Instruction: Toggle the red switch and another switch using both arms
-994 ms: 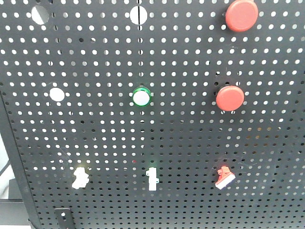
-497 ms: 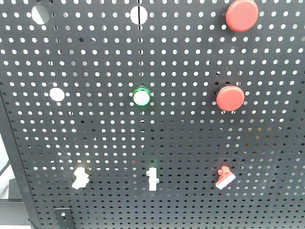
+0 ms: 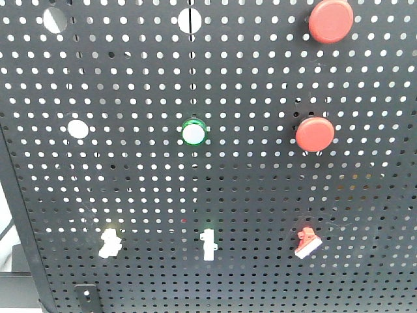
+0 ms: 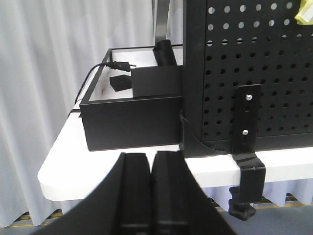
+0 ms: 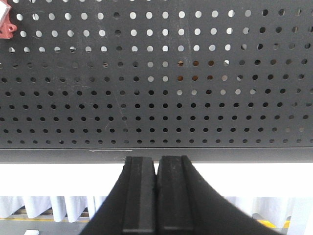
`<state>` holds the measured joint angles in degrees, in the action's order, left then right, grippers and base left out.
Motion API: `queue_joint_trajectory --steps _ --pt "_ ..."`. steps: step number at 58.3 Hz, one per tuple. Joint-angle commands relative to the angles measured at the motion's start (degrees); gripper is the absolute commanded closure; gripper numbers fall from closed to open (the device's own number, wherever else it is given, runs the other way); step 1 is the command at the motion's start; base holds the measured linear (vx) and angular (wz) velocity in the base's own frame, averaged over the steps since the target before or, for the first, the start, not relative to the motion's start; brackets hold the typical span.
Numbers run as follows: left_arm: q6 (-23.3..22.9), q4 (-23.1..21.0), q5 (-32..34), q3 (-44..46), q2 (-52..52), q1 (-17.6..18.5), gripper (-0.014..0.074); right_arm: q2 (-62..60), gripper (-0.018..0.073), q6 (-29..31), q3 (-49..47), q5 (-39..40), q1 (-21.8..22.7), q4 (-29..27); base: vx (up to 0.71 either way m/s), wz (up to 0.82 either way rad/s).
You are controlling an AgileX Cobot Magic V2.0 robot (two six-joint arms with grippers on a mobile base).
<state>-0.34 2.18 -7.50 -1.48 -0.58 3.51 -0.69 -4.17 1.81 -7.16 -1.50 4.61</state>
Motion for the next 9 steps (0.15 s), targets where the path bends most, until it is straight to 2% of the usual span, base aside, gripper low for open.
queue_joint_trajectory --steps 1,9 --pt "-0.1 -0.4 4.1 -1.1 -0.5 0.0 0.0594 -0.4 0.0566 0.5 0.3 4.7 0.4 0.2 0.0 0.0" --pt "-0.1 -0.4 4.1 -1.1 -0.5 0.0 0.0594 -0.4 0.0566 0.5 0.3 4.7 0.4 0.2 0.0 0.0"
